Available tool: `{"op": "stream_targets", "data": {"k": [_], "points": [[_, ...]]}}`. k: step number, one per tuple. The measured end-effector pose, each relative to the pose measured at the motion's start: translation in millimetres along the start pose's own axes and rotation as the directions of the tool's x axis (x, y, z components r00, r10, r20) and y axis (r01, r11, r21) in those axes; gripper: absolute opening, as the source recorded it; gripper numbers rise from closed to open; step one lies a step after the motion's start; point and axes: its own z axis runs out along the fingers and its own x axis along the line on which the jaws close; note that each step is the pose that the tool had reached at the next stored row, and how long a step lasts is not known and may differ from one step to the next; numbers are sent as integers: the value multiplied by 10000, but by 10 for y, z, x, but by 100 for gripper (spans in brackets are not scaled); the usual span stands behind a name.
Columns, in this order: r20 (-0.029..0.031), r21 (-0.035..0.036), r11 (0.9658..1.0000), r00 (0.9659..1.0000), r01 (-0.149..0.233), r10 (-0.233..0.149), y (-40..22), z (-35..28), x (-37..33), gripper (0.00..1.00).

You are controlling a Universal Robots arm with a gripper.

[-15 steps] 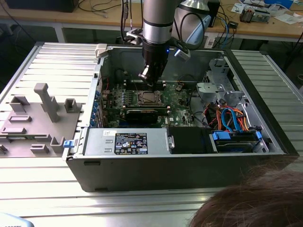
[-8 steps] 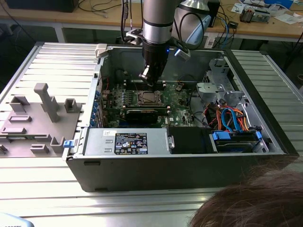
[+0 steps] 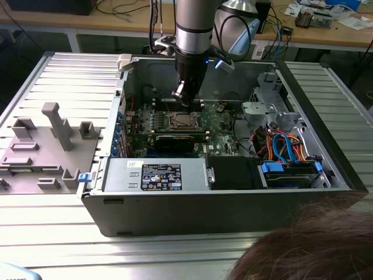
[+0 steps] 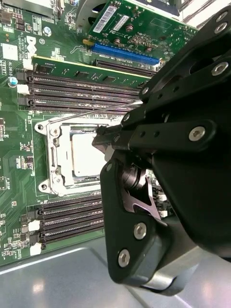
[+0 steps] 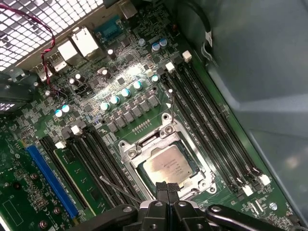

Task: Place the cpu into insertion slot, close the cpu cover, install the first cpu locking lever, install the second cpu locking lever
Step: 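Install the first cpu locking lever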

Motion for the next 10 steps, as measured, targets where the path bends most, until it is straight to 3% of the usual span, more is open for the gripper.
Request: {"op": "stream_targets", "data": {"k": [10], "points": [[9,9,9990,9990,442,-442,0,0,0,11]]}}
